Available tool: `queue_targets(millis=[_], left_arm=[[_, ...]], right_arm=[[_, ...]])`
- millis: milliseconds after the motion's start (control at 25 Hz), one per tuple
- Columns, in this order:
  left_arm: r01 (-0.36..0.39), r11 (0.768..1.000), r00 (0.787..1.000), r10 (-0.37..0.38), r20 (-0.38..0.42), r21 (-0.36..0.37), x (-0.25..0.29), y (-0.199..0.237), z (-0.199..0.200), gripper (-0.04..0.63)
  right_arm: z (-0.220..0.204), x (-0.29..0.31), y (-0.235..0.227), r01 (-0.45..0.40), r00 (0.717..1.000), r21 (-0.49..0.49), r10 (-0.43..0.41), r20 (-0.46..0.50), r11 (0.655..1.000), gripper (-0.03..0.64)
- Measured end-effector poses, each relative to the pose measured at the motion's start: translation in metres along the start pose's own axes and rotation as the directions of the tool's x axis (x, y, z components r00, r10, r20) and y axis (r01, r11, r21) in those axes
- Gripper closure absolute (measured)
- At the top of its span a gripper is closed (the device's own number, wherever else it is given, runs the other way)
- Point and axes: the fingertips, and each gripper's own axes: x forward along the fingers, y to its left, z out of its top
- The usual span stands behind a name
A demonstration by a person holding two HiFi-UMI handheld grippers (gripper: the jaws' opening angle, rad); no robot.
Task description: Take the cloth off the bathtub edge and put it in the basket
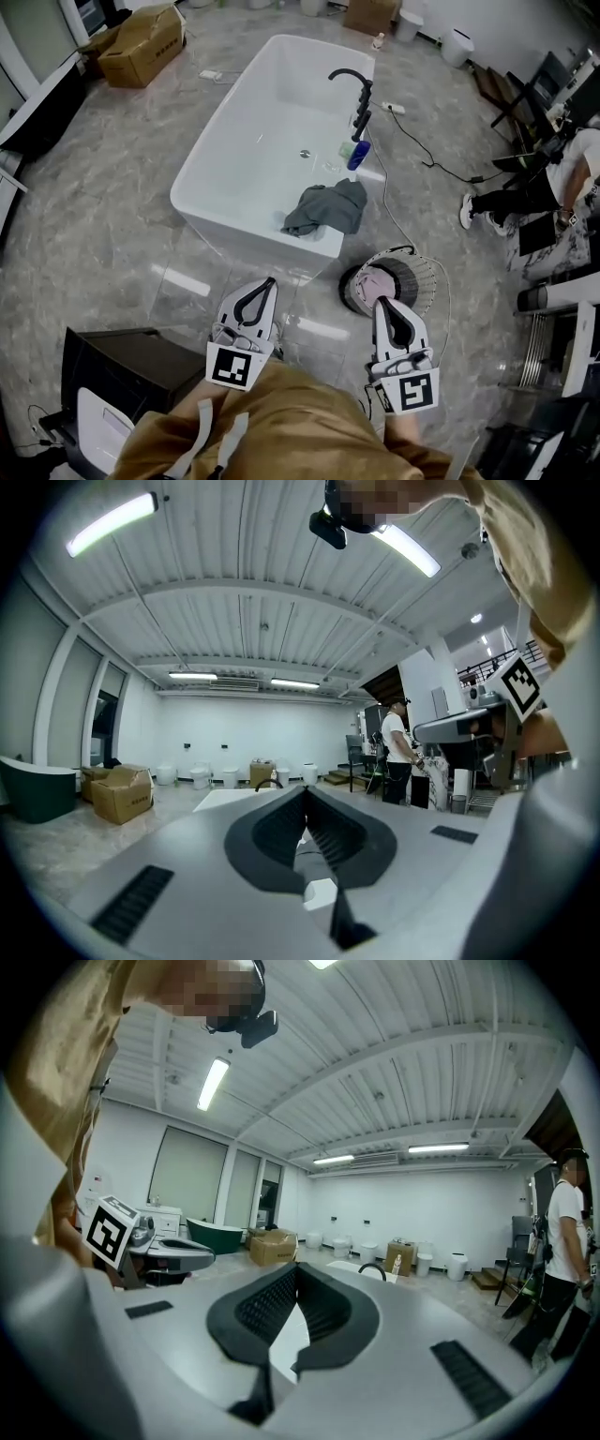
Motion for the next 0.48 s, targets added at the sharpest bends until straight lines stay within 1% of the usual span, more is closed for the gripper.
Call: queue_targets(millis=[160,240,360,480], left_arm=[[0.032,0.999,0.999,-0.032,-0.002,-0.004,0.025,0.024,-0.007,0.589],[0.045,0.999,0.999,-0.045,-0.001,-0.014,0.04,0.028,-0.011,0.589],[0.075,0.997,0.997,-0.076,-0.013,-0.035,0.06,0.022,-0.019,0.589],[0.117,0.992,0.993,-0.118,-0.02,-0.038,0.079,0.008,-0.022,0.589]], right_arm=[[-0.003,0.016,-0.006,0.029,0.999,-0.017,-0.03,-0.031,0.999,0.611],[-0.005,0.021,-0.014,0.054,0.998,-0.011,-0.055,-0.042,0.998,0.611],[-0.006,0.024,-0.026,0.08,0.995,-0.009,-0.08,-0.051,0.997,0.611],[-0.009,0.025,-0.04,0.102,0.993,0.002,-0.102,-0.06,0.995,0.611]])
